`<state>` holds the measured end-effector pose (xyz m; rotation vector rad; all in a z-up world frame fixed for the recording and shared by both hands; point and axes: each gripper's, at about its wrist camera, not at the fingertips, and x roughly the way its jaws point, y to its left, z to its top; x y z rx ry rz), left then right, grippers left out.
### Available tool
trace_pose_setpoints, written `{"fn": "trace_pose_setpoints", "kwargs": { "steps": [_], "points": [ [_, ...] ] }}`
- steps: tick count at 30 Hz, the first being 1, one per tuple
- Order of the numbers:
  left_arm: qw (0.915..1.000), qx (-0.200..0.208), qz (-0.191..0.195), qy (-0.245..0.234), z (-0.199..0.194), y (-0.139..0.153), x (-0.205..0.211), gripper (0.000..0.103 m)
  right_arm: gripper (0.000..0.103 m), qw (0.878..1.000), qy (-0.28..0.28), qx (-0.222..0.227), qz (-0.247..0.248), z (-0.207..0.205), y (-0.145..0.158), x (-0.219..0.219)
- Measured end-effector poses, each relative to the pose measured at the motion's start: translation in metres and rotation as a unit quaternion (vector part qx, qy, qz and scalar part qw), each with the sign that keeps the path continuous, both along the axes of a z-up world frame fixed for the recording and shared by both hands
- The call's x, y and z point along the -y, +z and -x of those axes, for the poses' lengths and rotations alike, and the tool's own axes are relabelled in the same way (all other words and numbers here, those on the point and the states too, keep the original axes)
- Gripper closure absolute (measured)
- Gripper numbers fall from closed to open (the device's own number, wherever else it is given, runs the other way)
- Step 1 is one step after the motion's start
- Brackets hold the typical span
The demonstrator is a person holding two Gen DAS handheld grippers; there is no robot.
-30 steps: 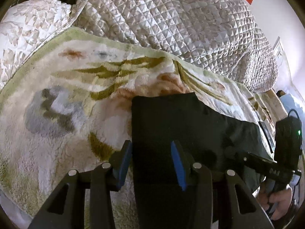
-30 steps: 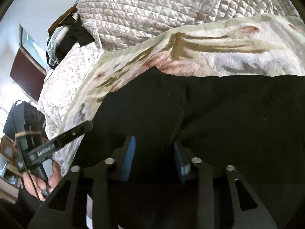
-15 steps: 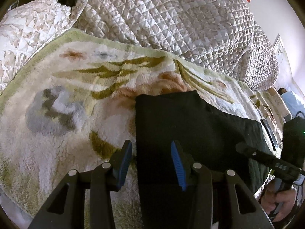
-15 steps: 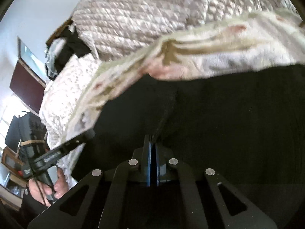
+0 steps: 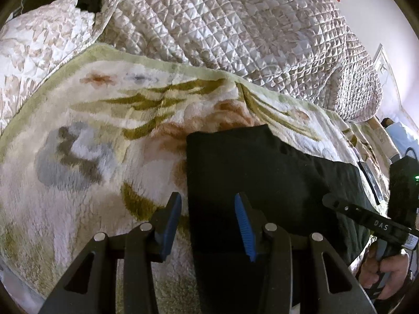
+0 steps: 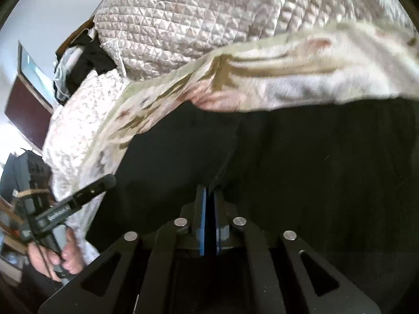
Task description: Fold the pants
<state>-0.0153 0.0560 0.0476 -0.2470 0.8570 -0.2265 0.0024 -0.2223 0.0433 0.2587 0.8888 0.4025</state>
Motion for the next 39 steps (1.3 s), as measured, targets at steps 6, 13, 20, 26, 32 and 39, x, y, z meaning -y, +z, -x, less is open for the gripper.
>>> {"fn": "trace_pose_setpoints", "kwargs": {
  "steps": [6, 13, 20, 26, 32, 39],
  "points": [
    [0.9998, 0.007, 0.004, -0.018, -0.026, 0.006, 0.016, 0.058, 0.094, 0.999, 0.016, 0.039, 0.009, -0.015, 0.015, -0.011],
    [0.9992, -0.016, -0.023, -0.028, -0.037, -0.006, 0.029, 0.056, 0.094, 1.000, -0.003, -0.006, 0.029, -0.028, -0.007, -0.006],
    [0.9992, -0.008, -0.022, -0.032, 0.006, -0.002, 0.028, 0.056, 0.094, 0.998, 0.034, 0.029, 0.052, 0.024, 0.008, -0.014],
    [0.9975, 0.022, -0.060, -0.030, 0.037, -0.007, 0.040, 0.055, 0.092, 0.992, 0.056, 0.049, 0.105, 0.053, -0.011, -0.027],
    [0.9958, 0.037, -0.080, -0.023, 0.039, -0.010, 0.045, 0.052, 0.090, 0.987, 0.055, 0.067, 0.132, 0.059, -0.011, -0.032],
    [0.9932, 0.058, -0.099, -0.017, 0.043, -0.014, 0.051, 0.050, 0.084, 0.983, 0.054, 0.086, 0.152, 0.066, -0.012, -0.033]
  ]
}}
